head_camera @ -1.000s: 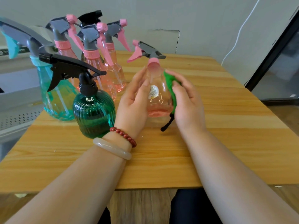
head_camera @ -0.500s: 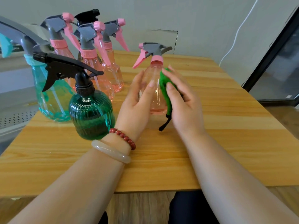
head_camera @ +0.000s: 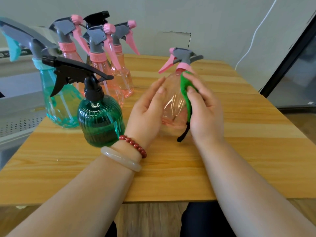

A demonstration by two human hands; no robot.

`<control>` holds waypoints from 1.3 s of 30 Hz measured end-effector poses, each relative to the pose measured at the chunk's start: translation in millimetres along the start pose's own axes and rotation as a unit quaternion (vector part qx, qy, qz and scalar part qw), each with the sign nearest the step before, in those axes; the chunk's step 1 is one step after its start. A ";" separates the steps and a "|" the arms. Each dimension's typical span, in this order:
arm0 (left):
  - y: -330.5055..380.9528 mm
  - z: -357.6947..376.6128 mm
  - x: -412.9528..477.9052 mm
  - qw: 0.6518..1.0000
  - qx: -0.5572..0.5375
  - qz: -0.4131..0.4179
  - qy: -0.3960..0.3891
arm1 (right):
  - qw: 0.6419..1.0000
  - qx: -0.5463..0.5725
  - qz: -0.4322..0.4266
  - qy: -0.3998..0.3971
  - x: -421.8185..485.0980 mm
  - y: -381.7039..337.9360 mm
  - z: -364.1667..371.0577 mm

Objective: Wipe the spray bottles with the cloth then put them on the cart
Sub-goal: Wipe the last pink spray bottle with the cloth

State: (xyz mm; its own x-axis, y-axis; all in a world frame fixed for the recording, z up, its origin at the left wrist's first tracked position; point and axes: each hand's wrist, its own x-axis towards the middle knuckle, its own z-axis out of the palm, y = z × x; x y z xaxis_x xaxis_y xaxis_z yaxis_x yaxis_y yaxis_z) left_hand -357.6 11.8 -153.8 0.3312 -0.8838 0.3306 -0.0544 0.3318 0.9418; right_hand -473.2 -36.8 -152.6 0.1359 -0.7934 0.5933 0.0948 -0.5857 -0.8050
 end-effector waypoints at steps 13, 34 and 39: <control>-4.2 0.8 2.1 0.997 -0.078 -0.021 -0.016 | 0.989 0.093 0.071 0.095 2.5 -0.4 1.8; 4.9 -6.7 1.2 0.997 0.063 0.010 0.043 | 0.997 0.001 0.068 0.033 3.1 -0.7 4.0; 0.2 0.7 -0.2 0.998 0.013 -0.037 -0.045 | 0.989 0.047 0.133 0.044 2.2 9.6 5.2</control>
State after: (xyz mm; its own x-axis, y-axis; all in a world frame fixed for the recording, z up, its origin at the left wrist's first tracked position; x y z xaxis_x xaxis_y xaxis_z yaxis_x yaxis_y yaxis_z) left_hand -358.4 11.9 -153.6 0.2492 -0.9322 0.2625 -0.0577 0.2563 0.9649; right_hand -466.9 -43.3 -159.1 0.0834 -0.9310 0.3555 0.1596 -0.3396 -0.9269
